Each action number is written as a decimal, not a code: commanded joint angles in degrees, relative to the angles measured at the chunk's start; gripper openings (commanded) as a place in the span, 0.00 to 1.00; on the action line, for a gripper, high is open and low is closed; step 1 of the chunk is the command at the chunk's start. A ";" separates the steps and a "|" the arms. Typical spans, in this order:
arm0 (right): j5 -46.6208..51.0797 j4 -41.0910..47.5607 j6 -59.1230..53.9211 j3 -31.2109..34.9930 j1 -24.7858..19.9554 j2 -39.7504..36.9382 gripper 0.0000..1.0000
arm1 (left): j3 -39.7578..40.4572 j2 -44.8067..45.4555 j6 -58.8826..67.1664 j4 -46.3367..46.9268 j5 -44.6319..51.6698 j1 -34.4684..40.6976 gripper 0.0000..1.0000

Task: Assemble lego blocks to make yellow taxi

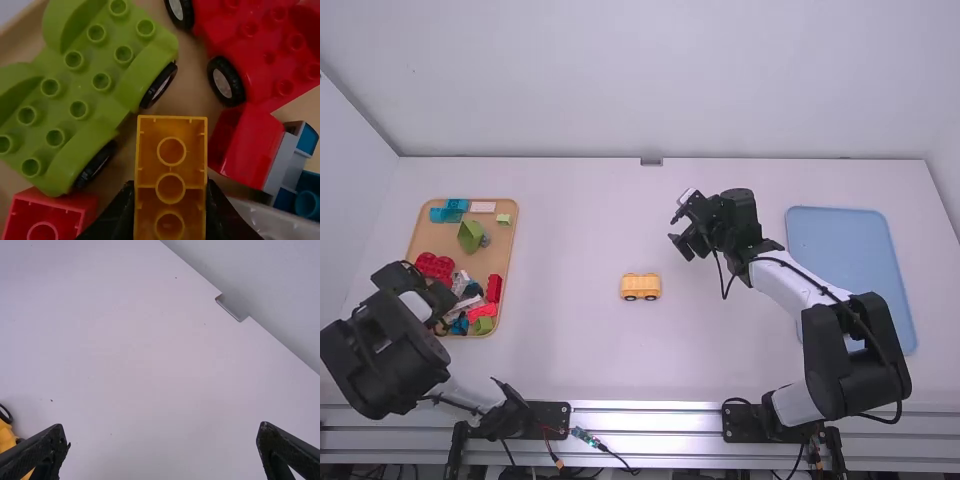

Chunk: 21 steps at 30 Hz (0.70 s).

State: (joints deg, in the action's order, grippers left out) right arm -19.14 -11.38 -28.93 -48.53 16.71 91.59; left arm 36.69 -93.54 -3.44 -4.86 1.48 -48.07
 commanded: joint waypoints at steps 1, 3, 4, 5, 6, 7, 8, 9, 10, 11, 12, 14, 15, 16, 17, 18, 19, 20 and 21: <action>-0.11 0.09 0.02 -1.42 -0.17 -1.05 1.00 | -0.22 -0.52 0.24 0.20 0.66 0.17 0.23; -0.09 0.09 0.00 -1.42 -0.17 -1.05 1.00 | -0.15 -0.42 -0.02 0.28 0.68 -0.15 0.21; -0.11 0.09 0.00 -1.42 -0.17 -1.05 1.00 | -0.15 -0.42 -0.09 0.28 0.68 -0.15 0.20; -0.09 0.09 0.02 -1.42 -0.17 -1.05 0.99 | 0.04 -0.37 -0.20 0.59 0.66 -0.13 0.17; -0.11 0.07 0.00 -1.42 -0.17 -1.05 1.00 | 0.44 -0.35 -0.20 1.29 0.68 0.09 0.16; -0.09 0.07 0.00 -1.42 -0.17 -1.05 1.00 | 1.01 -0.24 -0.22 2.19 0.66 0.20 0.14; -0.11 0.07 0.00 -1.42 -0.15 -1.05 1.00 | 1.11 -0.20 -0.22 2.40 0.66 0.17 0.14; -0.11 0.04 0.02 -1.42 -0.17 -1.05 1.00 | 1.86 0.09 -0.22 3.85 0.70 0.15 0.12; -0.09 0.04 0.02 -1.42 -0.17 -1.05 1.00 | 2.71 0.59 -0.20 5.64 1.14 0.04 0.08; -0.11 0.07 0.02 -1.42 -0.17 -1.05 1.00 | 3.98 1.49 -0.17 8.11 2.60 -0.11 0.02; -0.11 0.07 0.02 -1.42 -0.17 -1.05 1.00 | 3.98 1.49 -0.17 8.11 2.60 -0.11 0.02; -0.09 0.07 0.04 -1.42 -0.17 -1.05 0.98 | 5.11 2.93 -0.24 10.14 4.11 -0.15 0.02; -0.09 0.04 0.04 -1.42 -0.17 -1.05 1.00 | 5.16 3.17 -0.37 10.23 4.09 -0.13 0.02; -0.09 0.07 0.02 -1.42 -0.17 -1.05 1.00 | 5.14 4.24 -2.21 10.58 3.43 0.20 0.02; -0.07 0.09 0.04 -1.42 -0.17 -1.05 1.00 | 4.87 5.49 -3.02 10.80 3.04 0.20 0.02; -0.11 0.07 0.04 -1.42 -0.17 -1.05 0.99 | 4.61 6.43 -2.99 10.88 3.06 0.20 0.02; -0.11 0.07 0.04 -1.42 -0.17 -1.05 1.00 | 4.42 7.04 -2.99 10.88 3.08 0.20 0.02; -0.09 0.07 0.09 -1.42 -0.17 -1.05 1.00 | 3.91 8.31 -2.97 10.84 3.74 0.20 0.02; -0.11 0.00 0.52 -1.42 -0.17 -1.05 1.00 | 3.26 10.01 -2.73 10.80 4.48 0.17 0.02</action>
State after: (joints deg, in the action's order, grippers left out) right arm -19.11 -11.40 -28.82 -48.53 16.71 91.59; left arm 40.64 -87.46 -5.28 5.76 4.19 -48.05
